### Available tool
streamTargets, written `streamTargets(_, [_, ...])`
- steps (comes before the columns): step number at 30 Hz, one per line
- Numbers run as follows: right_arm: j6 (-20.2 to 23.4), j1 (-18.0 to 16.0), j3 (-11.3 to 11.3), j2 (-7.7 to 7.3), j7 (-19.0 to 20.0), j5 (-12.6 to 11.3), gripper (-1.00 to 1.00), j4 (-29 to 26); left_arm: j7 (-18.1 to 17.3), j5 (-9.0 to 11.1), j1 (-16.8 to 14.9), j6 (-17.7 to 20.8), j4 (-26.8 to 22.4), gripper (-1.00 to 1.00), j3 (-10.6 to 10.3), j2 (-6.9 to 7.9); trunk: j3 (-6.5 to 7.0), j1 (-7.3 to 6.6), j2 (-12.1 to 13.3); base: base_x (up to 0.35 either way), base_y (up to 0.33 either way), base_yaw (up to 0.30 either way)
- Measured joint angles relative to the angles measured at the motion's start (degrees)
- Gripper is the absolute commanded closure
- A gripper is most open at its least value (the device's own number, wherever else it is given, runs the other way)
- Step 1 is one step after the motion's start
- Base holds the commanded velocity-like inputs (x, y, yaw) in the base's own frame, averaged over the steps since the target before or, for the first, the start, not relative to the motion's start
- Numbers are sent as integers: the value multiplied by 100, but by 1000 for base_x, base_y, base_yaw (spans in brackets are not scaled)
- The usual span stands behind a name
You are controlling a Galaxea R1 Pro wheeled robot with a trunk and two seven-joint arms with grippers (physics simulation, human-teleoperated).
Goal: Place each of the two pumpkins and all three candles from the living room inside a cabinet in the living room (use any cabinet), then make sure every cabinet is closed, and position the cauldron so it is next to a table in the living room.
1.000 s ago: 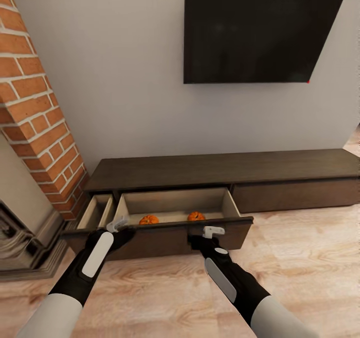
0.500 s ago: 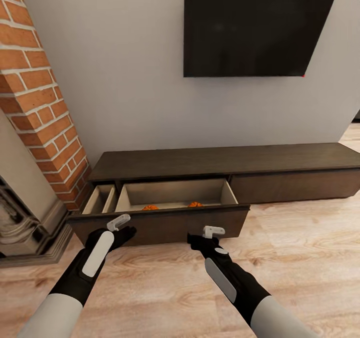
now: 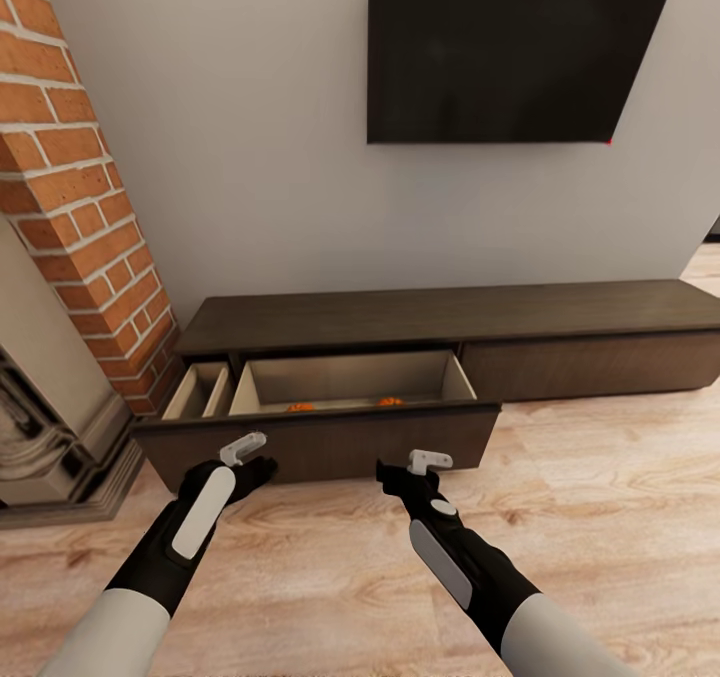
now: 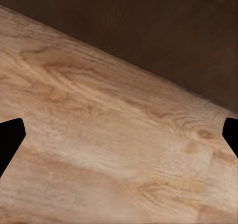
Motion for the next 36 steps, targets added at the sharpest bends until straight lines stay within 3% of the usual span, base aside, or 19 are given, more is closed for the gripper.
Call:
streamTargets(4, [-72, 0, 19, 0, 13, 0, -100, 15, -9, -16, 2, -231, 81, -100, -375, 2, -72, 88, -160, 0, 0, 0])
streamTargets(9, [-82, 0, 16, 0, 280, 1, -100, 178, -18, -26, 3, -830, 358, -100, -916, 3, -72, 88, -162, 0, 0, 0])
streamTargets(11, [-92, 0, 12, 5, 463, 12, -100, 497, -17, -17, 4, -1268, 471, -100, -1230, 17, -73, 89, -162, 0, 0, 0])
streamTargets(15, [-184, 0, 10, 6, 584, 27, -100, 696, -16, 0, 4, -1563, 522, -100, -1470, 33, -108, 132, -241, 0, 0, 0])
streamTargets(20, [-397, 0, 14, 2, 606, 35, -100, 757, -16, -30, 3, -1677, 772, -100, -1542, 7, -198, 242, -441, 0, 0, 0])
streamTargets(25, [-737, 2, 7, 1, 603, 55, -100, 793, -19, -30, 2, -2216, 1054, -100, -1641, 3, -288, 352, -642, 0, 0, 0])
streamTargets(27, [-865, 2, 3, 3, 601, 54, -100, 885, -18, -28, 1, -2392, 1181, -100, -1766, 7, -323, 396, -722, 0, 0, 0])
streamTargets(32, [-1526, 3, -12, 9, 596, 67, -100, 1694, -15, -19, -3, -3098, 1410, -100, -2370, 30, -413, 505, -922, 0, 0, 0])
streamTargets(36, [-1886, 2, -17, 15, 589, 69, -100, 1923, -16, -17, -4, -3327, 1432, -100, -2608, 55, -497, 536, -968, 0, 0, 0])
